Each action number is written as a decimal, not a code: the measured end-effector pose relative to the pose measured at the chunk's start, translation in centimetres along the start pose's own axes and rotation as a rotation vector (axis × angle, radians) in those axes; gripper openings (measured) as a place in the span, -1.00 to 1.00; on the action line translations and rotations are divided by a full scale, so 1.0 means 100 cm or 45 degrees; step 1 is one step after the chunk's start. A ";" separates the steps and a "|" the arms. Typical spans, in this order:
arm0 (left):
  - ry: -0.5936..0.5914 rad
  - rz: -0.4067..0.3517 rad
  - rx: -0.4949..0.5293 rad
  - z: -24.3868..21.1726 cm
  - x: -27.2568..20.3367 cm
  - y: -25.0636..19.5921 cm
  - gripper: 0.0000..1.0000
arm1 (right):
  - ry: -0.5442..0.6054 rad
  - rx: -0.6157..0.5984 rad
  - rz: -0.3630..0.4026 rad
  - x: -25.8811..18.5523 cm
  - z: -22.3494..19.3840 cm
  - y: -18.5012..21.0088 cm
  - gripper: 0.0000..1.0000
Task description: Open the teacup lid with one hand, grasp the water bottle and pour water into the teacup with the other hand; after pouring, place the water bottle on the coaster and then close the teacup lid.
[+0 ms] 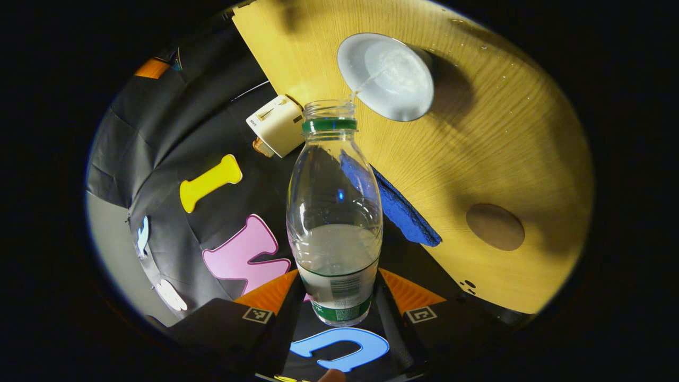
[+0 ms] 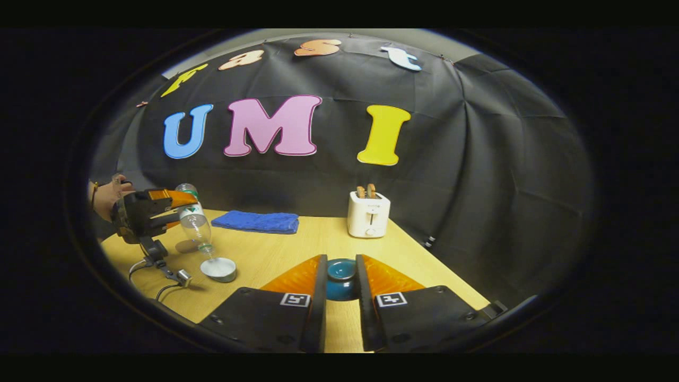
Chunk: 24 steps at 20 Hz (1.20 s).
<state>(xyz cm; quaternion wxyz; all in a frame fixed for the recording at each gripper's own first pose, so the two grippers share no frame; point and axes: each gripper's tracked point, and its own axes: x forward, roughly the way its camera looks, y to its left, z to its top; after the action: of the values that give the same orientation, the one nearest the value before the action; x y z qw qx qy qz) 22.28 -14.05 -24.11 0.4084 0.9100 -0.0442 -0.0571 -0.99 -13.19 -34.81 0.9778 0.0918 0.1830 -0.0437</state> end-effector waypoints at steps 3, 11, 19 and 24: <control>-0.002 0.001 0.010 -0.002 0.000 0.001 0.52 | 0.001 0.003 -0.003 0.000 -0.001 0.000 -0.39; -0.014 -0.043 -0.141 -0.002 0.000 -0.010 0.52 | 0.002 0.001 0.003 0.003 0.003 0.005 -0.48; -0.010 -0.170 -1.336 -0.004 -0.010 -0.011 0.51 | 0.011 0.016 0.013 0.015 0.005 0.016 -0.39; 0.052 -0.230 -2.166 -0.006 0.008 -0.007 0.52 | 0.022 -0.006 0.054 0.024 0.009 0.042 -0.30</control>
<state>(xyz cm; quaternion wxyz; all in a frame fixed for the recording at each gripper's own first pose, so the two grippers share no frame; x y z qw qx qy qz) 23.16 -13.24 -24.25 0.9470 0.2947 0.0938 -0.0867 2.07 -9.41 -34.21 0.9771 0.0938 0.1896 -0.0218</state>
